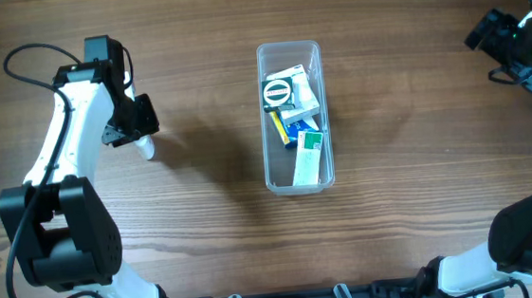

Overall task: Pack container
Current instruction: 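Carry the dropper bottle right and release it upright in the container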

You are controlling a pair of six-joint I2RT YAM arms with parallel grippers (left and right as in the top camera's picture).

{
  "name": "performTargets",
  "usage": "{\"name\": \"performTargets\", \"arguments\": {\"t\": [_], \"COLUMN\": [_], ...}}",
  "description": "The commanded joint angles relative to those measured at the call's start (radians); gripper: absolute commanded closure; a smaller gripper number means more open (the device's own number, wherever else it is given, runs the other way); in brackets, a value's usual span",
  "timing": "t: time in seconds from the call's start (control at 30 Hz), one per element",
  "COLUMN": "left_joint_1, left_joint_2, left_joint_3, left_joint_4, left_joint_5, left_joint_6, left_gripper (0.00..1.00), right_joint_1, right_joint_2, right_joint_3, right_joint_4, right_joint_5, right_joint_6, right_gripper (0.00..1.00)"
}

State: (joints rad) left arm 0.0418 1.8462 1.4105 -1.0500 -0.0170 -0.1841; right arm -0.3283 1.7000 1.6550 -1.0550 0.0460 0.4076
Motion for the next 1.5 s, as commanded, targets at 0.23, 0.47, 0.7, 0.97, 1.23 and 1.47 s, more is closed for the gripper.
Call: {"name": "performTargets", "arguments": {"t": [0.23, 0.47, 0.7, 0.97, 1.23, 1.47], "left_joint_1": [0.005, 0.005, 0.004, -0.154, -0.539, -0.733], "left_joint_2": [0.01, 0.006, -0.063, -0.247, -0.293, -0.218], "left_joint_3": [-0.004, -0.002, 0.169, 0.24, 0.239, 0.239], "left_joint_4": [-0.001, -0.011, -0.166, -0.252, -0.188, -0.153], "left_joint_5": [0.008, 0.009, 0.151, 0.294, 0.21, 0.097], "left_joint_6": [0.005, 0.005, 0.004, -0.048, -0.276, -0.409], "left_gripper": [0.64, 0.75, 0.8, 0.82, 0.74, 0.7], "right_joint_1": [0.002, 0.002, 0.002, 0.002, 0.002, 0.002], "right_joint_2": [0.011, 0.011, 0.011, 0.011, 0.011, 0.011], "right_joint_3": [-0.005, -0.005, -0.005, -0.005, -0.005, -0.005], "right_joint_4": [0.0, 0.0, 0.0, 0.0, 0.0, 0.0], "right_joint_5": [0.01, 0.01, 0.01, 0.01, 0.01, 0.01], "right_joint_6": [0.014, 0.014, 0.014, 0.014, 0.014, 0.014], "right_gripper": [0.0, 0.0, 0.0, 0.0, 0.0, 0.0]}}
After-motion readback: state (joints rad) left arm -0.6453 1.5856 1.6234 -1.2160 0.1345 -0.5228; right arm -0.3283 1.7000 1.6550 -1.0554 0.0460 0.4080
